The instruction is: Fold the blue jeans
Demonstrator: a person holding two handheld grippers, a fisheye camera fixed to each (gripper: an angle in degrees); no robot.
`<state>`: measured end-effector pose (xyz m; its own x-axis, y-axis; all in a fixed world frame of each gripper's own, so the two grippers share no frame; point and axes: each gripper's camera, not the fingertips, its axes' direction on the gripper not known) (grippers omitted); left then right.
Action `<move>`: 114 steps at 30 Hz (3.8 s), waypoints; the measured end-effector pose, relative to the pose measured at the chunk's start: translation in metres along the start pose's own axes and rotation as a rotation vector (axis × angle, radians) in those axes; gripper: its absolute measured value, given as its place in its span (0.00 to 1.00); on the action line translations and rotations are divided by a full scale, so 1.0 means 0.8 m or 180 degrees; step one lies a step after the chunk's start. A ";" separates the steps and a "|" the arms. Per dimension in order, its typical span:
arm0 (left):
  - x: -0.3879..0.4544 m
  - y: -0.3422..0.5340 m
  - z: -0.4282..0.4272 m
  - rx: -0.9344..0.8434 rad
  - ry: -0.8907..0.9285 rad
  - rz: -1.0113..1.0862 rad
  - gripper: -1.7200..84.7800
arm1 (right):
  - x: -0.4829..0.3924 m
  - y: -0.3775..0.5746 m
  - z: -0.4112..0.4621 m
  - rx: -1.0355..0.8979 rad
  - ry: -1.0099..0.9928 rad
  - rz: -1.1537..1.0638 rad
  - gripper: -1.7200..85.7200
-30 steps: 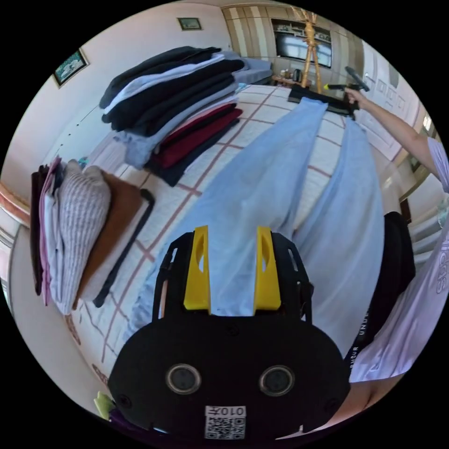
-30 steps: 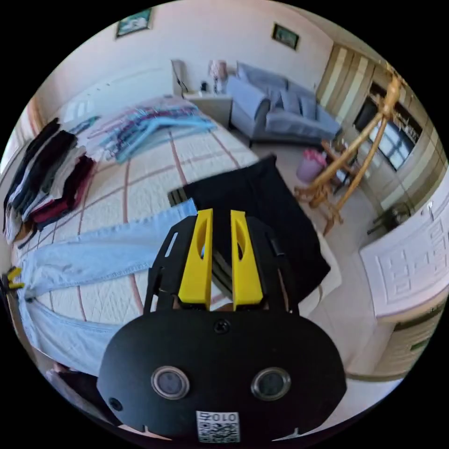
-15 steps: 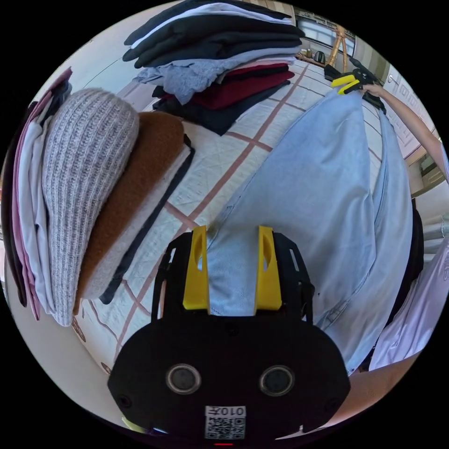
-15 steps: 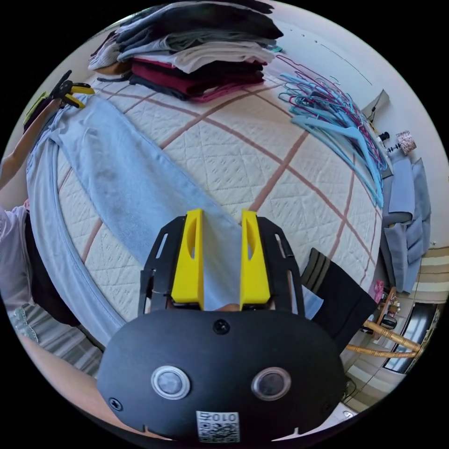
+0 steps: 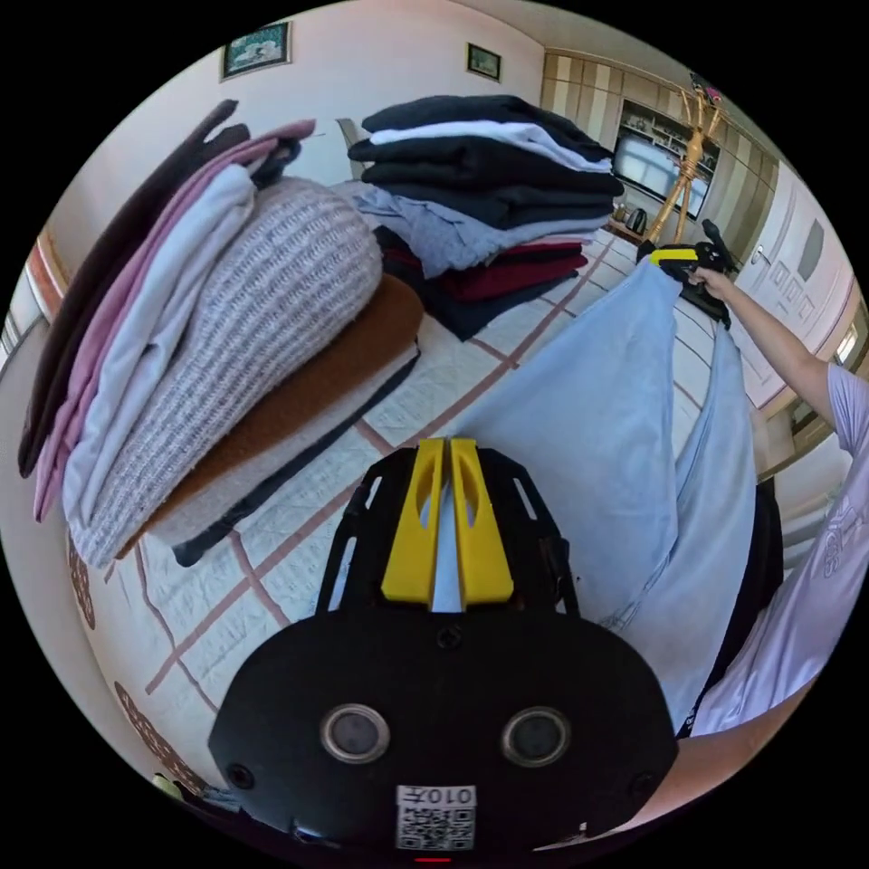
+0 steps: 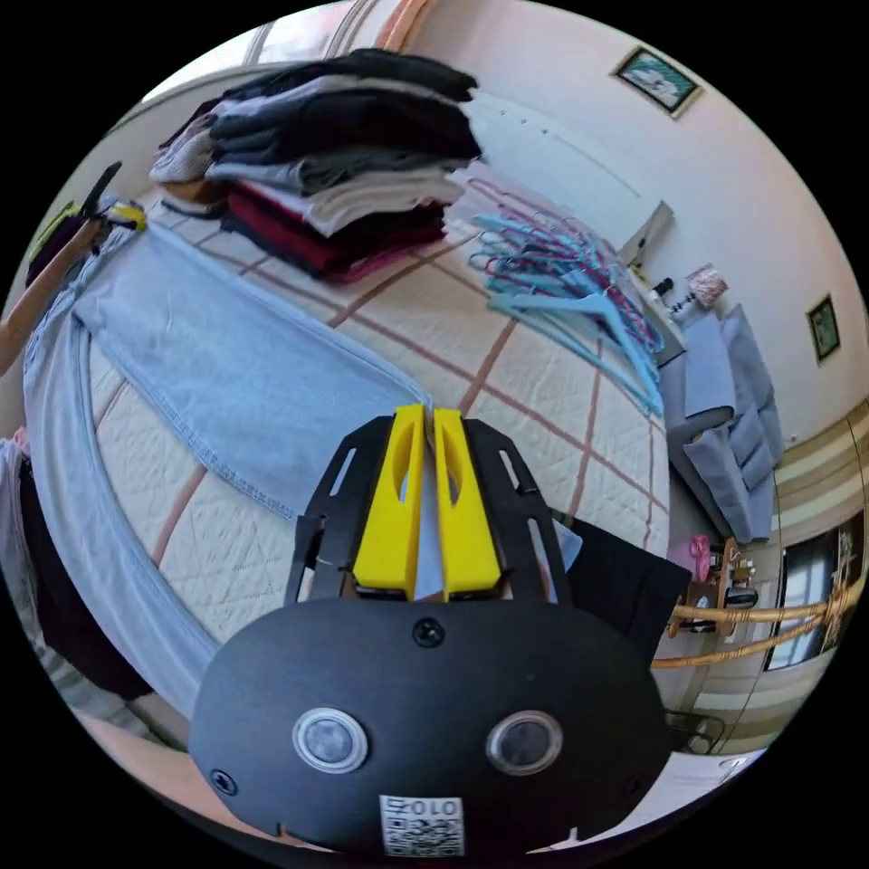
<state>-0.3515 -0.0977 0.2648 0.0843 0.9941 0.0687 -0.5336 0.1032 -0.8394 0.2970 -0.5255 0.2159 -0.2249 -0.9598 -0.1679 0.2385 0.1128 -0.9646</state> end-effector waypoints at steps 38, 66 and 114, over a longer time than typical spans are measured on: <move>-0.163 0.238 -0.127 -0.0187 -0.0307 -0.1916 0.11 | -0.487 0.495 -0.231 0.0546 -0.0090 0.2693 0.05; 0.246 0.309 -0.280 -0.0953 -0.1203 -0.0027 0.10 | -0.611 0.239 -0.097 -0.0226 -0.1294 0.1060 0.10; -0.008 -0.122 -0.089 -0.1145 0.0062 0.0720 0.13 | -0.637 0.292 -0.161 0.0166 -0.0478 0.1373 0.06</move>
<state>-0.2402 -0.1167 0.3082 0.0166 0.9891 -0.1462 -0.2132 -0.1393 -0.9670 0.3458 0.0230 0.0500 0.0439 -0.8550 -0.5168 0.3283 0.5009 -0.8008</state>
